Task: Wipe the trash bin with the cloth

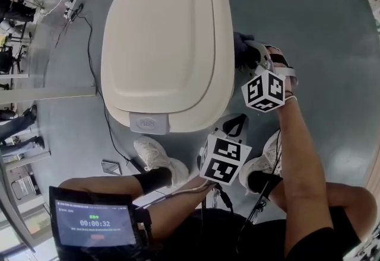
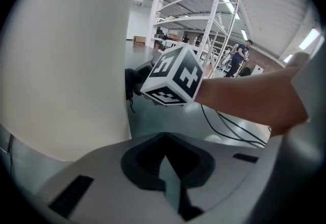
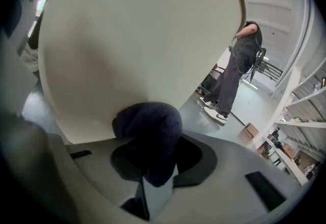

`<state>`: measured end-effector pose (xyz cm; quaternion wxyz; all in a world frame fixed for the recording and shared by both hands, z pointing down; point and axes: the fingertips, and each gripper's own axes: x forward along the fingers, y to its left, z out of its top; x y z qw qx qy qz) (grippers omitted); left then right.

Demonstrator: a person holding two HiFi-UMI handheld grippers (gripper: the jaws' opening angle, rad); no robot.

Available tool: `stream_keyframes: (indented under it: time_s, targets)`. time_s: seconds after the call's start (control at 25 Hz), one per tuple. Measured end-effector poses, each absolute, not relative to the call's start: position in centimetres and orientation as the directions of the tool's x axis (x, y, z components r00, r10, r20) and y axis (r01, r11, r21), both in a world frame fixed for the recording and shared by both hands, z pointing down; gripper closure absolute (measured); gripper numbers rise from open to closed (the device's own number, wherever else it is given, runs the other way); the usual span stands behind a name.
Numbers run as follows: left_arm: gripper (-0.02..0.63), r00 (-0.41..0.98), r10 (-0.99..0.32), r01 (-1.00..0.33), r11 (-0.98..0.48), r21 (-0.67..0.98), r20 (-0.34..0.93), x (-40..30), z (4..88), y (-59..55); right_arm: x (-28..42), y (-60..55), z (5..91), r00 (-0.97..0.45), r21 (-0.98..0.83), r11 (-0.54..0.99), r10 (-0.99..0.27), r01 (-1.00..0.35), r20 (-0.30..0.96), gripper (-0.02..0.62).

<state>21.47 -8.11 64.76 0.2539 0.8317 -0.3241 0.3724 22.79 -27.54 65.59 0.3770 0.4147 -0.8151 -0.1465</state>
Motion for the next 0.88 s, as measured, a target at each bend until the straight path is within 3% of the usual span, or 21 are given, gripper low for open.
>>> stream_keyframes:
  time_s: [0.56,0.88]
  targets:
    - [0.609,0.563,-0.318,-0.680,-0.702,0.210,0.763,24.5,64.8,-8.3,22.9,-26.1,70.2,-0.332,0.494,0.691,-0.703,-0.528,0.629,0.506]
    - [0.609,0.627,-0.343,-0.586,-0.799,0.133,0.699,26.0,59.6,-6.7,25.7,-24.0,65.4,-0.269,0.467,0.599,-0.757,-0.651,0.595,0.506]
